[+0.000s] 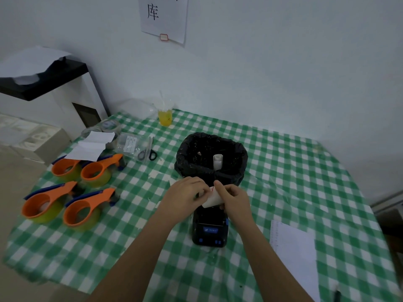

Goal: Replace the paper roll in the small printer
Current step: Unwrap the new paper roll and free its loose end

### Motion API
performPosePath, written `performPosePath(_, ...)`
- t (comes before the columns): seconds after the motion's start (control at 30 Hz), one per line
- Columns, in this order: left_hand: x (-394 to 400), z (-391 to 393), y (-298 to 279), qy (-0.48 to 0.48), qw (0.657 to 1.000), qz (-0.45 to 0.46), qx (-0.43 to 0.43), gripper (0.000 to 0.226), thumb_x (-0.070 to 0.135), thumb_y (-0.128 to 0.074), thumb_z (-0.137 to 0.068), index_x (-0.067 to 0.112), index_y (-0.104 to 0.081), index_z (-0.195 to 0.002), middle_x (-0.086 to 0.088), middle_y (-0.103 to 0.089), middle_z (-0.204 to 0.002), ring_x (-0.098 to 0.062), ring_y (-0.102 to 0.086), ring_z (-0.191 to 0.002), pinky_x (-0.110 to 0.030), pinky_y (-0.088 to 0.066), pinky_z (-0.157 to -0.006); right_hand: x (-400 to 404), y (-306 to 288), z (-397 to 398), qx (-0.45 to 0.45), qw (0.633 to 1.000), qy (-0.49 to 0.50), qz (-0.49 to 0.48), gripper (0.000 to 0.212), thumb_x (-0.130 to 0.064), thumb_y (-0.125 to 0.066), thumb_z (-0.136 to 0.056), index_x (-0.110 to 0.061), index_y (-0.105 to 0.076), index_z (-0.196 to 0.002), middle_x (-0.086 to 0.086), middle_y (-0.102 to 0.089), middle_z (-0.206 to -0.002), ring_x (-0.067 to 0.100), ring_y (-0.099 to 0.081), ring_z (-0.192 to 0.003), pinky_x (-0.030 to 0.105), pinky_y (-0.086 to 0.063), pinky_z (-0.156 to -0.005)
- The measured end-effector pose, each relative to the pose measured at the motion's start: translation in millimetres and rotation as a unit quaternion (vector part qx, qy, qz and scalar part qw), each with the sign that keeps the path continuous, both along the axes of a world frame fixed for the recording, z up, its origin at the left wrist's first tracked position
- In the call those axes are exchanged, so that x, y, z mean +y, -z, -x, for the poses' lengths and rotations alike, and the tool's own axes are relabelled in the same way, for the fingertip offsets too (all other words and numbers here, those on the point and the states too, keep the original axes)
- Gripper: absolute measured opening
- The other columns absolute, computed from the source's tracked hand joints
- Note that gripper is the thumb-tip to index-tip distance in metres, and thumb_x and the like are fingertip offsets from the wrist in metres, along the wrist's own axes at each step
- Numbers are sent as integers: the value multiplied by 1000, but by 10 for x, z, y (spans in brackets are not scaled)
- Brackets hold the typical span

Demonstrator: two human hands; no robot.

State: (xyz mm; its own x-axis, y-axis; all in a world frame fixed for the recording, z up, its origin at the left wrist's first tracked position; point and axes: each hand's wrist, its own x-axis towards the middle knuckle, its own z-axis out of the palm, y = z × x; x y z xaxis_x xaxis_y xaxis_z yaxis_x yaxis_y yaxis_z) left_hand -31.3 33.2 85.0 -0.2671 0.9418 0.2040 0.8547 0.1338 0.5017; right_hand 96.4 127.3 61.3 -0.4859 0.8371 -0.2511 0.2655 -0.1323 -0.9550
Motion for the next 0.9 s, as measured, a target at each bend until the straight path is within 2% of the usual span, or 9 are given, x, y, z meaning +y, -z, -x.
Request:
performPosePath(0.07, -8, 13, 12, 6, 1000, 7, -12, 26, 40, -53, -88, 21, -69, -96, 8, -68, -99, -10, -60, -90, -27, -49, -78, 17, 14, -21, 3, 1000, -15, 9, 40, -43, -65, -81, -4, -66, -81, 11, -58, -70, 12, -52, -52, 18, -43, -45)
performPosePath(0.17, -18, 11, 5, 20, 999, 17, -17, 40, 44, -40, -87, 18, -69, -95, 4, -68, -97, -13, -62, -89, -30, -51, -76, 9, 29, -34, 9, 999, -30, 20, 37, -41, -64, -83, -5, -66, -84, 12, -61, -77, 13, -55, -56, 19, -46, -49)
performPosePath(0.3, -21, 15, 2, -8, 997, 19, -69, 18, 27, -51, -92, 16, -66, -95, 4, -65, -97, -11, -59, -89, -35, -53, -78, -12, 50, -39, 25, 998, -45, 35, 30, -39, -63, -84, -10, -68, -88, 18, -64, -88, 16, -60, -66, 26, -53, -59)
performPosePath(0.37, -26, 24, -4, -19, 995, 28, -92, 15, 24, -51, -92, 17, -64, -94, 4, -64, -96, -11, -58, -88, -37, -53, -79, -14, 51, -43, 30, 997, -63, 36, 24, -37, -62, -85, -14, -69, -91, 19, -66, -95, 16, -63, -74, 29, -56, -66)
performPosePath(0.53, -4, 61, -17, -32, 989, 56, -136, 12, 19, -50, -93, 16, -61, -93, 4, -61, -93, -14, -58, -87, -38, -52, -81, -3, 30, -72, 36, 995, -90, 22, 16, -30, -61, -87, -22, -67, -99, 4, -64, -91, 18, -63, -90, 32, -57, -77)
performPosePath(0.77, 106, 120, 6, -62, 975, 61, -205, 10, 13, -52, -92, 14, -62, -90, 8, -59, -85, -13, -57, -86, -27, -48, -81, 81, 72, -65, 43, 992, -114, 15, 16, -29, -62, -86, -27, -66, -102, 7, -65, -93, 33, -64, -96, 48, -56, -85)
performPosePath(0.9, 182, 150, 5, -68, 969, 84, -223, 12, 13, -52, -92, 18, -59, -84, -1, -63, -88, -17, -58, -86, -31, -48, -82, 172, 106, -58, 28, 992, -123, 6, 21, -29, -63, -86, -28, -64, -107, 7, -65, -99, 28, -64, -95, 42, -57, -83)
